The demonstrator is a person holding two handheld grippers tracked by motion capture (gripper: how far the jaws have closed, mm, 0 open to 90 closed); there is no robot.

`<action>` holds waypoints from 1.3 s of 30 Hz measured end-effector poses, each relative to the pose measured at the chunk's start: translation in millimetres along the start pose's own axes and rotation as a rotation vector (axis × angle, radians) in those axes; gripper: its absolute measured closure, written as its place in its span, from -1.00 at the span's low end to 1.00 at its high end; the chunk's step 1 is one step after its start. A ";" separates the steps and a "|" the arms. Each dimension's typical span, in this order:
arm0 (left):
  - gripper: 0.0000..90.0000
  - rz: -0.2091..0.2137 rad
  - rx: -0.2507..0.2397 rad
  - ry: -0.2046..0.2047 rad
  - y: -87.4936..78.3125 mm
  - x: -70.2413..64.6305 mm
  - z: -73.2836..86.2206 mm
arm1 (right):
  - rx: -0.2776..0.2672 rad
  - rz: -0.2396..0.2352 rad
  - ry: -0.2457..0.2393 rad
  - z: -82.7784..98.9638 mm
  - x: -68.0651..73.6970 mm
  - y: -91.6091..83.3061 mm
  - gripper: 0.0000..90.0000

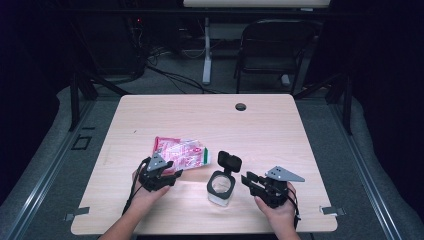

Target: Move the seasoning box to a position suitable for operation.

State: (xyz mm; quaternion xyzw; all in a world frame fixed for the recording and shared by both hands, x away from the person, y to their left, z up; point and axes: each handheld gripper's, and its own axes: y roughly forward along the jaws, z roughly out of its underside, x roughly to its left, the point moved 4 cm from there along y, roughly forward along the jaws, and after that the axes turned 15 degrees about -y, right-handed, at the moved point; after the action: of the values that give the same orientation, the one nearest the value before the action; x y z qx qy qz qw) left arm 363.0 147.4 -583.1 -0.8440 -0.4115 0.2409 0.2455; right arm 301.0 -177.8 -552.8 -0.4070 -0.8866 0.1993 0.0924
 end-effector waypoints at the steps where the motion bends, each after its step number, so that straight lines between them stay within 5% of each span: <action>1: 0.07 0.004 0.002 0.001 1.8 -0.7 0.0 | -0.002 0.003 0.003 0.5 -0.1 -0.8 0.54; 8: 0.07 -0.014 0.009 0.044 11.7 -6.1 -1.6 | -0.001 0.014 0.015 3.9 -1.7 -6.4 0.54; 20: -0.04 -0.103 0.006 0.147 22.2 -10.0 -2.4 | -0.002 0.023 0.031 7.1 -1.3 -9.4 0.54; 39: 0.13 -0.132 0.007 0.147 30.6 -10.6 -3.9 | -0.003 0.018 0.038 7.5 -0.9 -8.9 0.53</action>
State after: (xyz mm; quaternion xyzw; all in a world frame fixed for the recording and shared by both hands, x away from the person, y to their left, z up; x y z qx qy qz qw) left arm 377.2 121.4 -596.7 -0.8297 -0.4461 0.1630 0.2933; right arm 293.0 -185.8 -555.8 -0.4190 -0.8813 0.1908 0.1067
